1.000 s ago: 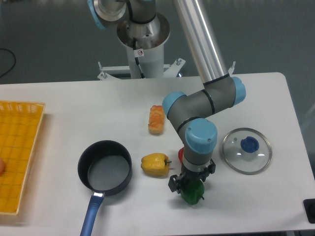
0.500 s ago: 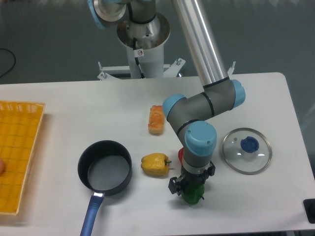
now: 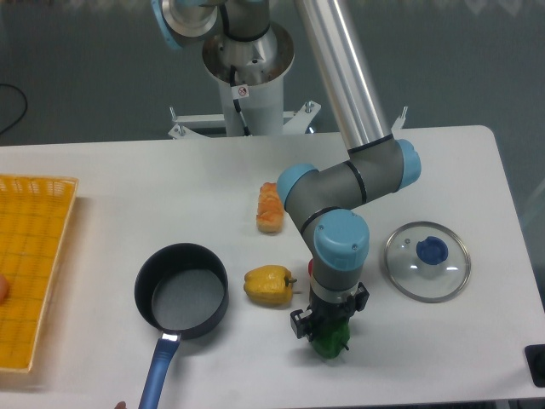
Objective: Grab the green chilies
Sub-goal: 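Close the gripper around the green bell pepper, then lift the green bell pepper up off the table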
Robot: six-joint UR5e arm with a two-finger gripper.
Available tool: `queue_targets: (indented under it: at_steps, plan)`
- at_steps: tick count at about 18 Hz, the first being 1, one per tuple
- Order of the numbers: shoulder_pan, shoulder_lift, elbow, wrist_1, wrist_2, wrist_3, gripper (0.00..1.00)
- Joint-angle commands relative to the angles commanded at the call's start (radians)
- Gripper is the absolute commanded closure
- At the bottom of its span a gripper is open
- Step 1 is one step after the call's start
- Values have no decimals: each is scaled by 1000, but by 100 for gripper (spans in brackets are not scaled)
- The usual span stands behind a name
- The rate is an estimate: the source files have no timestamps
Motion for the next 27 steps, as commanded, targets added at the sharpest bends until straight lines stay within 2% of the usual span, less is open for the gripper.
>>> queue_targets:
  at_steps: [9, 17, 20, 27]
  plan:
    - [-11, 90, -52, -3, 3, 86, 40]
    - [-11, 146, -106, -9, 49, 279, 41]
    - [0, 164, -126, -9, 54, 343, 44]
    - [44, 207, -163, -14, 74, 446, 44]
